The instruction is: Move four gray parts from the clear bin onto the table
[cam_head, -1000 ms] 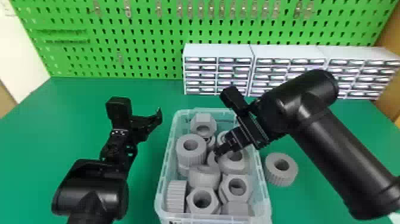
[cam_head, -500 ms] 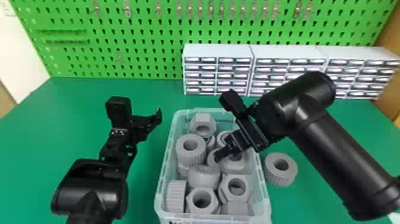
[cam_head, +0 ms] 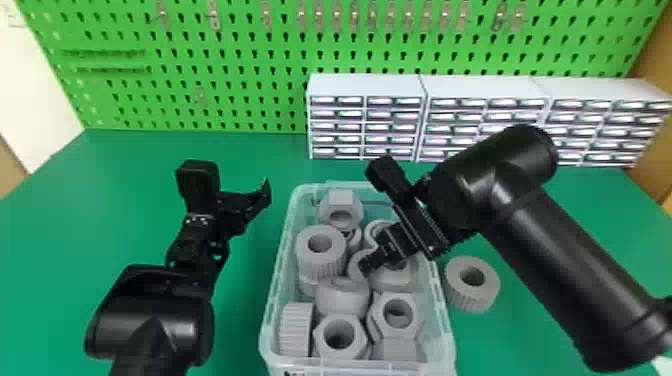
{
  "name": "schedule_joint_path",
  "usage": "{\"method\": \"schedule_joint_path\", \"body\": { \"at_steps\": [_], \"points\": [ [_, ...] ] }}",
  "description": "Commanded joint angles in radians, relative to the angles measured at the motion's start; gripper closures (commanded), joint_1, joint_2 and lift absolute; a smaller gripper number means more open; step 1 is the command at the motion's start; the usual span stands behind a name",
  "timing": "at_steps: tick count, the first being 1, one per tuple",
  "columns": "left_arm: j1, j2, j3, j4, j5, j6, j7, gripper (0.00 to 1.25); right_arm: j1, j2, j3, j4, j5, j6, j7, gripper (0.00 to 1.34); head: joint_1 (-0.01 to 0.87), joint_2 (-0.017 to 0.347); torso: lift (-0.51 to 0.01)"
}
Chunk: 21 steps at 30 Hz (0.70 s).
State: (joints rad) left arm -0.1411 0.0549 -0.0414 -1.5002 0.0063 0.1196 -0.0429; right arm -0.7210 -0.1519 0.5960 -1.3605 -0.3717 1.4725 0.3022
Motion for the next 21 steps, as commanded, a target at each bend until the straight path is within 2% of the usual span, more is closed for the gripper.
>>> {"method": "schedule_joint_path", "body": {
  "at_steps": [1, 17, 21],
  "points": [
    [0.0, 0.0, -0.002, 0.0, 0.0, 0.0, 0.0, 0.18, 0.0, 0.002, 0.004, 0.009, -0.001, -0.003, 0.0, 0.48, 0.693, 0.072, -0.052],
    [0.0, 0.003, 0.0, 0.0, 0.001, 0.0, 0.0, 0.18, 0.0, 0.003, 0.027, 0.049, -0.001, -0.009, 0.0, 0.49, 0.693, 0.072, -0.052],
    [0.0, 0.003, 0.0, 0.0, 0.003, 0.0, 0.0, 0.18, 0.0, 0.003, 0.027, 0.052, -0.003, -0.011, 0.0, 0.53, 0.693, 0.072, -0.052]
  ]
}}
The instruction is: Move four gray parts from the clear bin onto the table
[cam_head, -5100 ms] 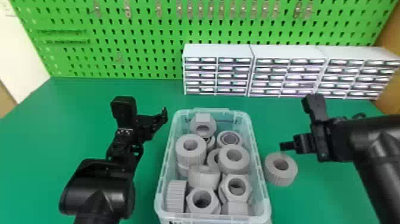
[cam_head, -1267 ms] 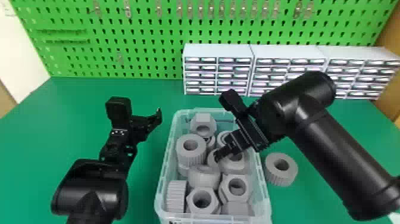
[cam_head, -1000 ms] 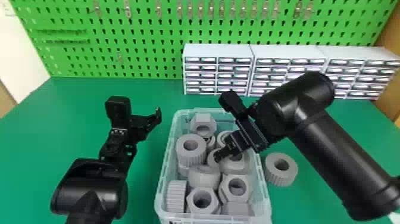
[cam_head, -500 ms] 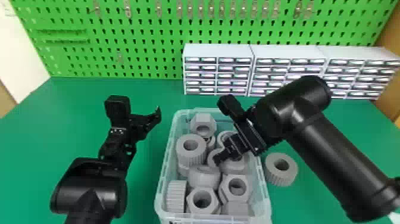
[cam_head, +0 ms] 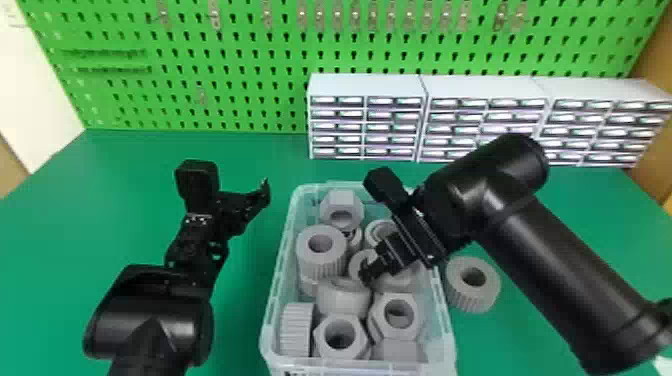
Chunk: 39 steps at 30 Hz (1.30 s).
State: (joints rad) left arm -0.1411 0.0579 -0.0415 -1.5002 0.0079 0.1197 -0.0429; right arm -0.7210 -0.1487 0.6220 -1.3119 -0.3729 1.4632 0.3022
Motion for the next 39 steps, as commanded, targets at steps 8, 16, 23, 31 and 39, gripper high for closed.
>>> {"method": "schedule_joint_path", "body": {
  "at_steps": [8, 16, 23, 31, 39],
  "points": [
    [0.0, 0.0, 0.0, 0.0, 0.001, 0.0, 0.0, 0.18, -0.003, 0.0, 0.001, 0.006, -0.001, 0.002, 0.0, 0.93, 0.693, 0.072, -0.052],
    [0.001, 0.003, 0.003, 0.0, 0.006, 0.0, 0.0, 0.18, -0.005, 0.0, 0.001, 0.006, -0.001, -0.001, 0.0, 1.04, 0.693, 0.072, -0.052],
    [0.003, 0.005, 0.003, 0.0, 0.006, 0.0, 0.001, 0.18, -0.021, 0.001, -0.002, -0.004, -0.004, -0.001, 0.0, 1.04, 0.693, 0.072, -0.052],
    [0.003, 0.005, 0.002, 0.0, 0.006, 0.0, 0.001, 0.18, -0.037, 0.005, -0.021, -0.029, -0.003, 0.0, 0.0, 1.04, 0.693, 0.072, -0.052],
    [0.005, 0.005, 0.0, 0.002, 0.004, 0.003, 0.0, 0.18, -0.047, 0.003, -0.036, -0.075, -0.001, 0.006, 0.0, 1.04, 0.693, 0.072, -0.052]
  ]
}}
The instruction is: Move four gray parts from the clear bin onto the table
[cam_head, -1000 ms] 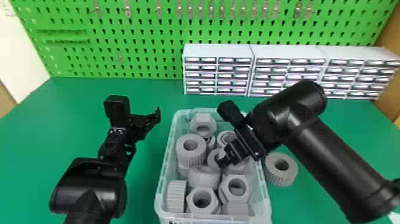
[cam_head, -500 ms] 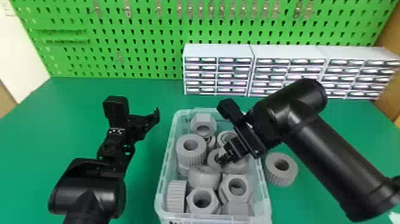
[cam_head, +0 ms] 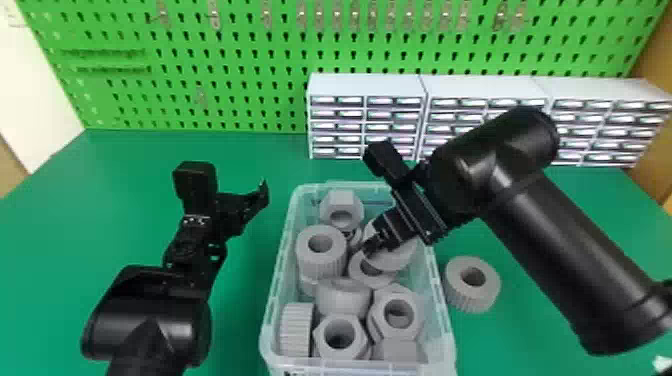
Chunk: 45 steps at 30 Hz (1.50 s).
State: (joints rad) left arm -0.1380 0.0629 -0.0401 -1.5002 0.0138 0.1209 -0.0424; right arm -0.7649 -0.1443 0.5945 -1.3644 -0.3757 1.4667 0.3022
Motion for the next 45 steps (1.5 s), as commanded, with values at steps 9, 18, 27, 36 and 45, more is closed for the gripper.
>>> {"method": "schedule_joint_path", "body": {
  "at_steps": [9, 18, 27, 36, 45],
  "points": [
    [0.001, 0.005, -0.012, 0.002, 0.0, 0.005, 0.001, 0.18, -0.005, -0.003, -0.038, -0.07, 0.012, 0.018, 0.0, 1.04, 0.693, 0.072, -0.052],
    [0.006, 0.006, -0.014, 0.002, 0.0, 0.009, 0.001, 0.18, -0.004, -0.008, -0.081, -0.127, 0.037, 0.044, 0.0, 1.04, 0.693, 0.072, -0.052],
    [0.006, 0.009, -0.017, 0.003, 0.0, 0.011, 0.001, 0.18, 0.01, -0.012, -0.121, -0.16, 0.074, 0.078, 0.0, 1.04, 0.693, 0.072, -0.052],
    [0.008, 0.009, -0.018, 0.003, -0.002, 0.013, 0.001, 0.18, 0.029, -0.02, -0.174, -0.193, 0.126, 0.105, 0.0, 1.04, 0.693, 0.072, -0.052],
    [0.008, 0.009, -0.02, 0.005, -0.005, 0.014, 0.001, 0.18, 0.058, -0.032, -0.231, -0.206, 0.158, 0.105, 0.0, 1.04, 0.693, 0.072, -0.052]
  ]
}}
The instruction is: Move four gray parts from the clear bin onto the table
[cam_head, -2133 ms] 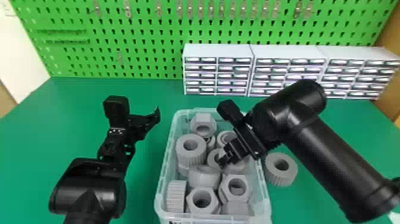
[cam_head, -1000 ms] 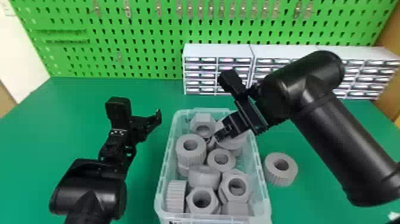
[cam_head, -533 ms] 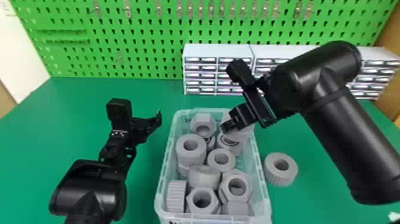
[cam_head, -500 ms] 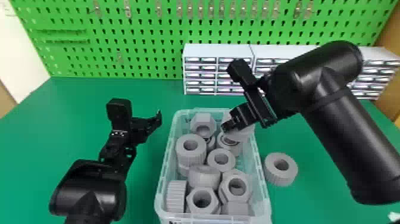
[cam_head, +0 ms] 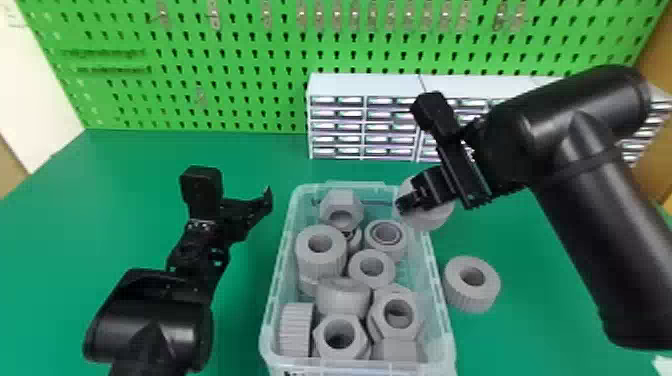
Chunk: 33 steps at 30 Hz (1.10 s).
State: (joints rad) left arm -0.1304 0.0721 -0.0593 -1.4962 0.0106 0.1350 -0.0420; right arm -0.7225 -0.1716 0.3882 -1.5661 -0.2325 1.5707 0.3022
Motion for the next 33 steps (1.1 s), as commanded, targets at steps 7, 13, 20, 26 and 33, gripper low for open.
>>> {"method": "schedule_joint_path", "body": {
  "at_steps": [7, 13, 20, 26, 33],
  "points": [
    [0.0, 0.0, -0.004, 0.002, -0.001, 0.0, -0.001, 0.18, 0.031, -0.011, -0.06, -0.011, 0.039, 0.001, 0.0, 1.04, 0.693, 0.072, -0.052],
    [-0.002, 0.0, -0.01, 0.005, -0.001, 0.002, -0.001, 0.18, 0.046, -0.017, -0.101, -0.019, 0.067, 0.001, 0.0, 1.04, 0.693, 0.072, -0.052],
    [-0.003, 0.0, -0.016, 0.01, -0.001, 0.002, -0.001, 0.18, 0.068, -0.023, -0.149, -0.046, 0.102, 0.001, 0.0, 1.04, 0.693, 0.072, -0.052],
    [-0.003, 0.0, -0.017, 0.011, -0.001, 0.002, 0.001, 0.18, 0.095, -0.037, -0.176, -0.071, 0.114, 0.001, 0.0, 1.04, 0.693, 0.072, -0.052],
    [-0.006, 0.0, -0.024, 0.017, 0.002, 0.002, 0.001, 0.18, 0.132, -0.052, -0.215, -0.112, 0.117, 0.001, 0.0, 1.04, 0.693, 0.072, -0.052]
  ]
}}
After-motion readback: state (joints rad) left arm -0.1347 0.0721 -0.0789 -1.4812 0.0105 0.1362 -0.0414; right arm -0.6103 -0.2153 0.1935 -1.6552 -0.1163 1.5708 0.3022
